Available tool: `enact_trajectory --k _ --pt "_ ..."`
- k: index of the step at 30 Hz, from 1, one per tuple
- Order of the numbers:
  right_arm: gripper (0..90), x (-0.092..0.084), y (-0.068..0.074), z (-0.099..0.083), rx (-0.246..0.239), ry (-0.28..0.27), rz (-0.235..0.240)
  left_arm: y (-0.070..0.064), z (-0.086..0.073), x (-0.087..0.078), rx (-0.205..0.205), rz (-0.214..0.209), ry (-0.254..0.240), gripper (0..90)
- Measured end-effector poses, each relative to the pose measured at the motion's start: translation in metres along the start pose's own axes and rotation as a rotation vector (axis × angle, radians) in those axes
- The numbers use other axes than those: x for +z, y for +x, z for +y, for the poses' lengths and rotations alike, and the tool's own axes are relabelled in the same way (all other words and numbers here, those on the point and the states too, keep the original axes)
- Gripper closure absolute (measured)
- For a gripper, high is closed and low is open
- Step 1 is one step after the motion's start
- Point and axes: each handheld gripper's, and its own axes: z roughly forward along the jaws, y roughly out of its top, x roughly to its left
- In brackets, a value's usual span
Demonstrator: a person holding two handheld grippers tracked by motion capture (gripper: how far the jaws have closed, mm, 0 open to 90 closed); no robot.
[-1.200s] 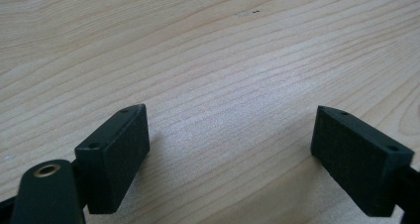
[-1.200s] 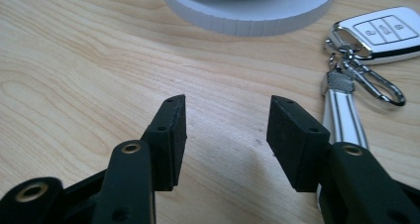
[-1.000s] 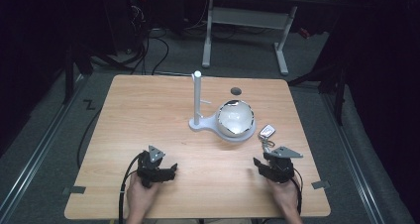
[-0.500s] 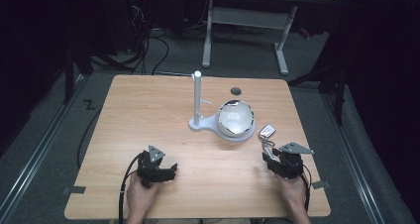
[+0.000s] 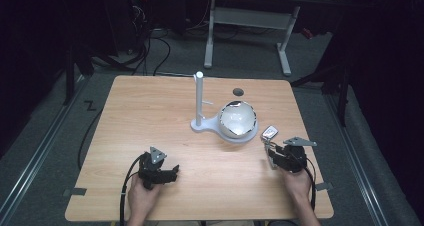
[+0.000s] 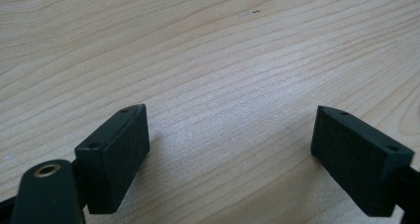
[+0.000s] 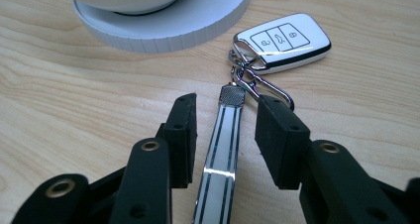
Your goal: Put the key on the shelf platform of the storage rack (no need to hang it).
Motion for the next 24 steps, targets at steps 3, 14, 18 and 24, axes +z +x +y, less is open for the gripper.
enact_trajectory --k 3,14,18,24 --pt "62.7 0.005 -0.001 0.000 0.007 0.001 0.002 0.000 0.000 0.000 0.000 0.000 0.000 15.4" --pt "64.1 0.019 0.001 -0.004 0.001 0.044 -0.012 0.000 0.000 0.000 0.000 0.000 0.000 15.4" --pt "64.5 0.021 0.000 -0.005 0.004 0.047 -0.010 0.000 0.000 0.000 0.000 0.000 0.000 15.4" --pt "67.0 0.021 0.002 -0.006 -0.017 0.049 -0.024 0.000 0.000 0.000 -0.001 0.000 0.000 15.4"
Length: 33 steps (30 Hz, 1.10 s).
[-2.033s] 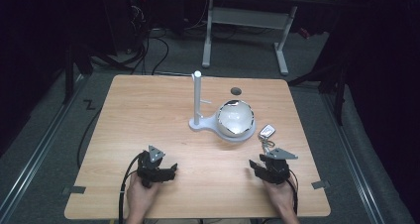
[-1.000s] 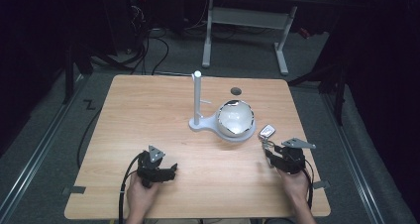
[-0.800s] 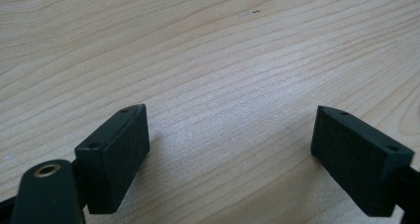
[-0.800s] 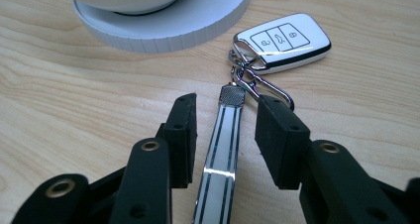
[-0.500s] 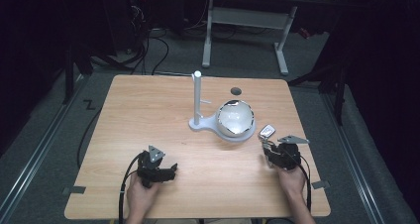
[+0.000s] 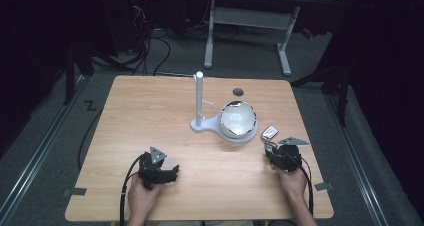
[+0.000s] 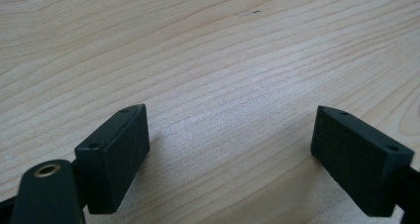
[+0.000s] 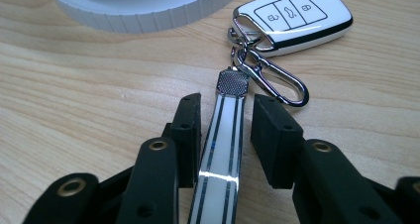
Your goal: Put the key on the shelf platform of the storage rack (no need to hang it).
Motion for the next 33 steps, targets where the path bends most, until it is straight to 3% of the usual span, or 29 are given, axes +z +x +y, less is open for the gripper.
enact_trajectory --k 2,10,26,33 --pt "69.3 0.000 0.002 -0.001 -0.027 -0.001 -0.014 0.000 0.000 0.000 0.000 0.001 0.001 15.4" --pt "74.5 -0.001 0.004 -0.003 -0.038 -0.012 -0.015 0.000 0.000 0.000 -0.003 0.000 -0.001 15.5" --pt "75.5 -0.006 0.001 -0.005 -0.034 -0.009 0.003 0.000 0.000 0.000 -0.002 -0.001 0.000 15.6" --pt "75.6 -0.018 -0.003 -0.004 -0.009 -0.064 0.008 0.000 0.000 0.000 -0.002 -0.001 0.000 15.6"
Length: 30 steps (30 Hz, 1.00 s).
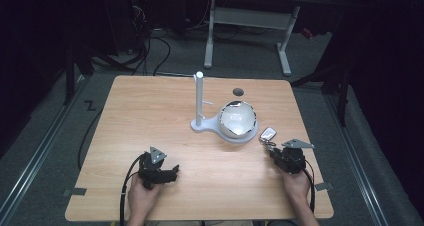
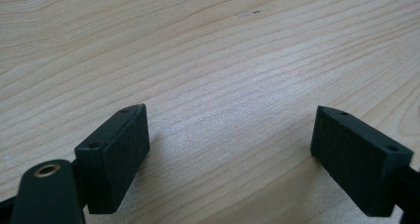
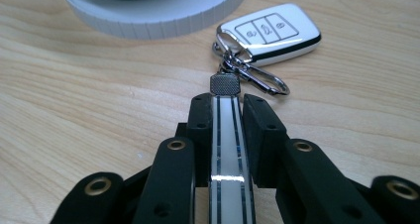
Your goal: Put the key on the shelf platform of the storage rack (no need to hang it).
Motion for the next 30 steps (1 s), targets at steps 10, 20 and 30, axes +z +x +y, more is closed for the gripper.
enact_trajectory --k 10,20,30 --pt "75.6 -0.023 -0.005 0.004 0.002 -0.058 0.001 0.000 0.000 0.000 0.000 -0.001 0.001 15.6" --pt "75.6 -0.038 -0.007 0.011 0.020 -0.105 0.045 0.000 0.000 0.000 0.000 -0.001 0.001 15.6" --pt "75.6 -0.050 -0.004 0.022 0.005 -0.147 0.067 0.000 0.000 0.000 -0.001 -0.001 0.000 15.6"
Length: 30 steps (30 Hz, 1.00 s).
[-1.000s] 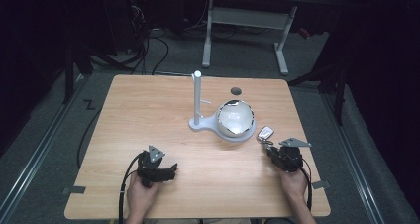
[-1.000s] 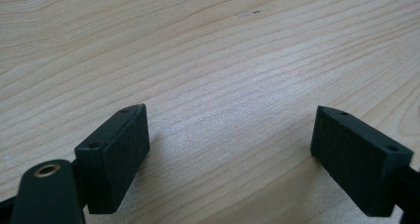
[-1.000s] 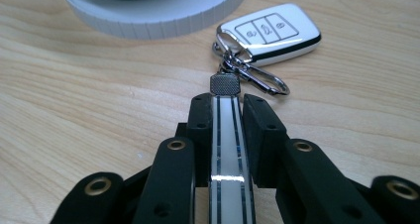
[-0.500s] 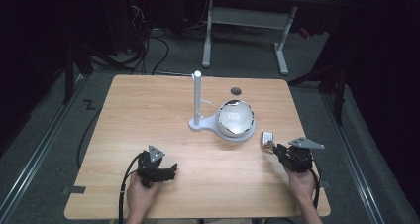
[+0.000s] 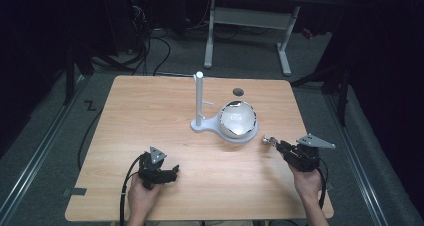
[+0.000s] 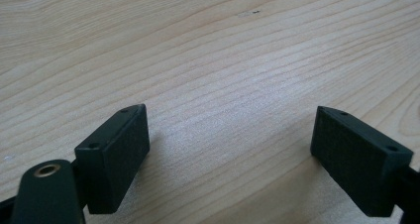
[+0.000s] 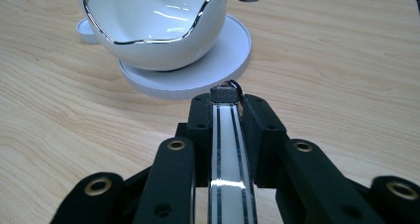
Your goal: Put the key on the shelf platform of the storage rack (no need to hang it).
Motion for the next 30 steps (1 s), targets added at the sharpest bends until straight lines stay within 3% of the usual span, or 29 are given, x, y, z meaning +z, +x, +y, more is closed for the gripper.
enact_trajectory --k 17,30 --pt "75.7 -0.013 0.018 0.013 -0.053 -0.049 0.065 0.000 0.000 0.000 0.000 0.000 0.000 15.6" --pt "75.7 -0.015 0.036 0.021 -0.094 -0.062 0.152 0.000 0.000 0.000 0.000 0.001 -0.001 15.5"
